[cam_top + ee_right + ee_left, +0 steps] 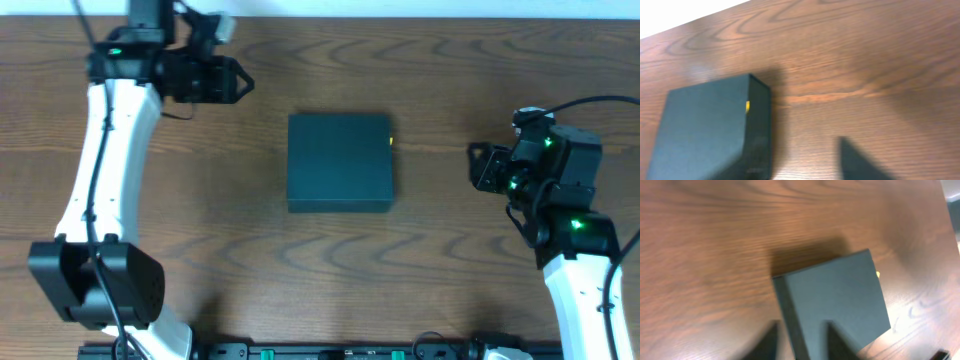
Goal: Pack container
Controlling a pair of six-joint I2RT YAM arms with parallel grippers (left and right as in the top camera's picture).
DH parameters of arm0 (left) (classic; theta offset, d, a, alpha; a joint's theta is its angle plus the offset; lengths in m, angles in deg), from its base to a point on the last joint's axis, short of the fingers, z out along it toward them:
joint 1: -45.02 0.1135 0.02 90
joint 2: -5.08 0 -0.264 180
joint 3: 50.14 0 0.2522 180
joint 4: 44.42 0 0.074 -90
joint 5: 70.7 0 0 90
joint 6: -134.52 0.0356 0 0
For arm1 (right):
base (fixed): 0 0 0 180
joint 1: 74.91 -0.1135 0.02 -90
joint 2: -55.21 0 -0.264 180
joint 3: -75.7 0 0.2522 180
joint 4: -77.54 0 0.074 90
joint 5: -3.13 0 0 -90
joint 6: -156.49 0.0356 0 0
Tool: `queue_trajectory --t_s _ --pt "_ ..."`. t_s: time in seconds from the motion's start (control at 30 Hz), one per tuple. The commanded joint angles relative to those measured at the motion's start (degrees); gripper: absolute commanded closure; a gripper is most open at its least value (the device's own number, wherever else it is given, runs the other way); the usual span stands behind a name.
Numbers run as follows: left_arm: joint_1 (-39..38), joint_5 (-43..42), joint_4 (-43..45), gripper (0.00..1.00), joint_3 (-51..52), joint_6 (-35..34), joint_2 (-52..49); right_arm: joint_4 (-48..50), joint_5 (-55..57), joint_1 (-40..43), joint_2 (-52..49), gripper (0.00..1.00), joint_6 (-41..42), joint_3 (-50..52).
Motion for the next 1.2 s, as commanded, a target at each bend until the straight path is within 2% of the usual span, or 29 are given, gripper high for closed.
queue_trajectory --t_s 0.0,0.2,0.93,1.17 --pt "1.99 -0.85 -1.88 0.05 -0.79 -1.68 1.29 -0.35 -5.73 0.46 -0.02 0.01 -2.03 0.39" --pt "2.89 -0.79 -3.8 0.05 -0.76 -2.14 1.27 -3.61 -5.66 0.33 -0.02 0.01 -2.05 0.39" --pt "2.91 -0.79 -3.8 0.05 -0.76 -2.14 1.29 -3.65 -5.66 0.33 -0.02 0.01 -2.05 0.39" --pt "3.37 11.32 -5.03 0.05 -0.76 -1.51 3.98 -3.65 -5.66 0.33 -0.02 0.01 -2.05 0.39"
